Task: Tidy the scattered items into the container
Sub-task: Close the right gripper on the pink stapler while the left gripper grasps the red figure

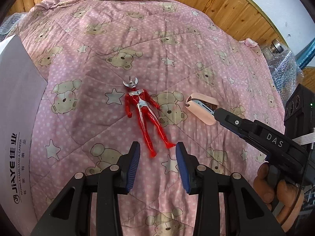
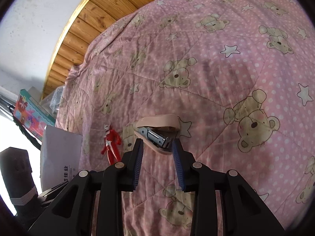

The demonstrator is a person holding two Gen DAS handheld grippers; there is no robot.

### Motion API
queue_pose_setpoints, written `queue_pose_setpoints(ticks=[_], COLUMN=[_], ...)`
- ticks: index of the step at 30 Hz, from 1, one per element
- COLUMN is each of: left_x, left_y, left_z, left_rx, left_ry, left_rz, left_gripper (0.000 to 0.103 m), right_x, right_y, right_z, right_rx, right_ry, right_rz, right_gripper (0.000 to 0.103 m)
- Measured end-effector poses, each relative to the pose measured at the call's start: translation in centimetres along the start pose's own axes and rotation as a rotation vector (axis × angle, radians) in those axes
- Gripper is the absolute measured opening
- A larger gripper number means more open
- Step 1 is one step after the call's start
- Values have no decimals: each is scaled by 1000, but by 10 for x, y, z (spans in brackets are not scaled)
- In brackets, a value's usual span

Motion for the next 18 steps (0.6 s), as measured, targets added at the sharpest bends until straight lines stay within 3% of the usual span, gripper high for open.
queue_pose_setpoints(ticks=[7,10,13,18], left_x=[26,30,29,29], left_y=[3,1,1,2], left_z=[-6,-16,-26,-26], left_rx=[-3,-23,-48,-52], left_ry=[15,37,54,54], left_rz=[-32,-37,-23,-17], left_gripper=[39,39,39,43], right_x=[11,10,12,15], right_y=[3,-2,-16,-23], right_z=[-5,-26,-44,-44], right_rx=[-51,-227,-344,-365], right_ry=[-2,-44,-32,-26], right_rz=[3,19,5,7], right_gripper=[34,28,27,39])
Point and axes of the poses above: each gripper's, at about its wrist camera, not at the fingertips, and x roughly the way its jaws point, z to its right, y to its top, the point moved 9 cm from there along x, roughly the way its jaws point, and after that the axes turned 1 degree about x, right-handed, at the moved point
